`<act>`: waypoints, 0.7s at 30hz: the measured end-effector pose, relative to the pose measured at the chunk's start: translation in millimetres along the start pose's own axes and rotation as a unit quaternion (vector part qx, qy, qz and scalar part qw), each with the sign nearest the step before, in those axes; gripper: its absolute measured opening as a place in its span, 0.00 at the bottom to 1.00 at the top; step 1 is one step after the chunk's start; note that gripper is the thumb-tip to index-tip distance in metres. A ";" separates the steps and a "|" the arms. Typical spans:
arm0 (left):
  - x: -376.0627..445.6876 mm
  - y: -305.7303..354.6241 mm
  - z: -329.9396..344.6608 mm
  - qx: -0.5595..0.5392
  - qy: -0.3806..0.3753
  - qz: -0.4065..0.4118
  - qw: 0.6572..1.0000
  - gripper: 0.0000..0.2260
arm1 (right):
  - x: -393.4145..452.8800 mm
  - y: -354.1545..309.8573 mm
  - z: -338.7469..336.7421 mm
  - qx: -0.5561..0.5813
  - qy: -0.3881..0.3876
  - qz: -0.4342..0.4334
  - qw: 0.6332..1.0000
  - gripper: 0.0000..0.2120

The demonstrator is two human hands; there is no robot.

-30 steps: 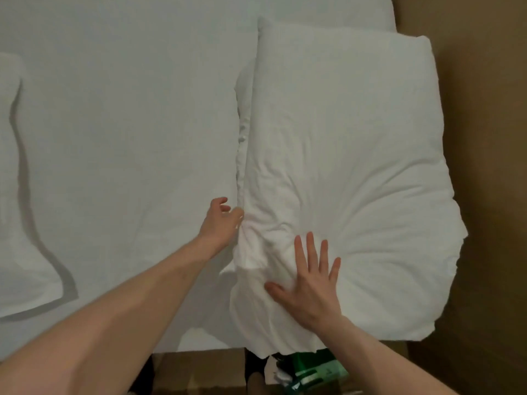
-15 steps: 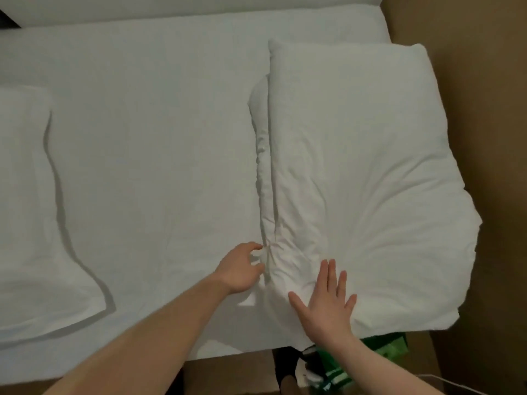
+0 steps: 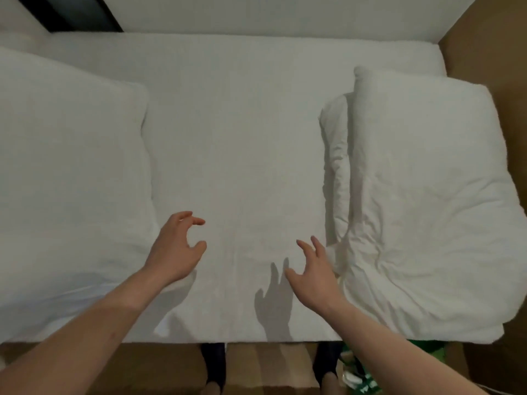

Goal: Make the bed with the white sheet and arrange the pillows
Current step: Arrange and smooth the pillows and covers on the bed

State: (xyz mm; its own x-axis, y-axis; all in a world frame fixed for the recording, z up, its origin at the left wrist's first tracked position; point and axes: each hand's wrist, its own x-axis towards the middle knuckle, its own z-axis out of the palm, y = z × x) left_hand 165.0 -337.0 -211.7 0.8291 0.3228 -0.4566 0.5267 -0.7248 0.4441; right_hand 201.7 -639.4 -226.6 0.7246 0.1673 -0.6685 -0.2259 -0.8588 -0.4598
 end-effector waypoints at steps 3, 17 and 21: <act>-4.8 -61.5 -67.5 0.036 0.069 -0.034 0.996 0.22 | -6.3 -76.2 42.9 0.017 -0.041 -0.025 0.999 0.35; 3.9 -270.4 -232.9 -0.084 0.181 -0.328 0.923 0.65 | 3.5 -246.9 155.9 0.066 -0.108 -0.040 0.991 0.36; 15.6 -286.5 -228.8 -0.115 0.144 -0.337 0.923 0.59 | 17.1 -257.2 161.9 0.091 -0.100 -0.024 0.991 0.36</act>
State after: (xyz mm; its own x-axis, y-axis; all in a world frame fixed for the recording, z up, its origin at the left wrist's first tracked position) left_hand 70.0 15.0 -169.6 0.2953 0.8262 -0.4798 0.9399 -0.1610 0.3012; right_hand 166.7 -337.3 -214.4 0.5985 0.3139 -0.7370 -0.3204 -0.7494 -0.5794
